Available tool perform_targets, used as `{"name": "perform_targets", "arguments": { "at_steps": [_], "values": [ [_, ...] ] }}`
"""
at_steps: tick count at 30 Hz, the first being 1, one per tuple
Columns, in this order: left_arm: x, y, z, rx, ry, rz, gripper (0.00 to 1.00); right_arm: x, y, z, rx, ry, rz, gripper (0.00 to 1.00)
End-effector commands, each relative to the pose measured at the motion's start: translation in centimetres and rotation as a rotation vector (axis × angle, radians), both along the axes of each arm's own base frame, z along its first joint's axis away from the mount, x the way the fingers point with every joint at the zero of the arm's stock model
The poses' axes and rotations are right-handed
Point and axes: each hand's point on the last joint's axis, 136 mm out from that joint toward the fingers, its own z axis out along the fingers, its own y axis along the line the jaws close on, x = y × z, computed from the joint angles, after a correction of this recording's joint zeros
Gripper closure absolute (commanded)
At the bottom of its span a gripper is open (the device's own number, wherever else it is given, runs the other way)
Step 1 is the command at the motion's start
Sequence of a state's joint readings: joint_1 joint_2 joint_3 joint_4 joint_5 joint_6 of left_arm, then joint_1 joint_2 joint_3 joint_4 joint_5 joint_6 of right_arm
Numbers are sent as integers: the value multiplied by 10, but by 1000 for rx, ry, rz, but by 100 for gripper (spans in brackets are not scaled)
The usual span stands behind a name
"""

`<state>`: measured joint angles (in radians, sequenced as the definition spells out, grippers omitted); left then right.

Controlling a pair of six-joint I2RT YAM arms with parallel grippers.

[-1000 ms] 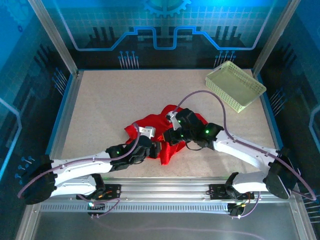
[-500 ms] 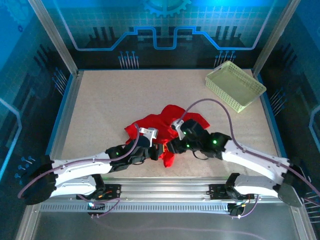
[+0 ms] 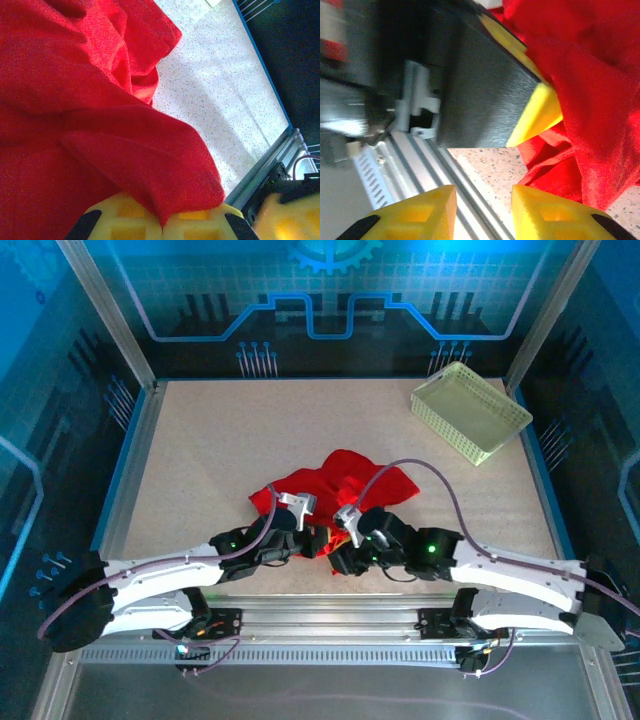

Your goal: Fold the inside-out t-shirt

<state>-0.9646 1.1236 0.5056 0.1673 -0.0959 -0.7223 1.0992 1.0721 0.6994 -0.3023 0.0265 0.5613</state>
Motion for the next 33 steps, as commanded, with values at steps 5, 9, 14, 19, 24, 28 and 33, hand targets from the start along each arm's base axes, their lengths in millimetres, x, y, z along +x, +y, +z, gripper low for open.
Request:
{"name": "perform_targets", "arguments": {
  "at_steps": [5, 9, 14, 19, 24, 28, 33],
  "values": [
    [-1, -1, 11, -26, -29, -24, 98, 29, 8, -20, -25, 10, -103, 61],
    [-2, 0, 11, -27, -30, -27, 98, 45, -6, -31, -85, -2, -199, 62],
    [-4, 1, 6, -18, -23, -30, 98, 58, -16, -25, -64, -16, -227, 61],
    [-5, 1, 7, -23, -26, -34, 98, 63, -16, -23, -33, 3, -218, 60],
    [-5, 1, 7, -23, -27, -36, 97, 66, -12, -23, -39, -2, -210, 73],
    [-4, 3, 5, -11, -25, -26, 95, 66, -14, -21, -72, -34, -202, 89],
    [7, 11, 3, 2, 5, 24, 85, 59, -19, -8, -114, -105, -159, 100]
  ]
}}
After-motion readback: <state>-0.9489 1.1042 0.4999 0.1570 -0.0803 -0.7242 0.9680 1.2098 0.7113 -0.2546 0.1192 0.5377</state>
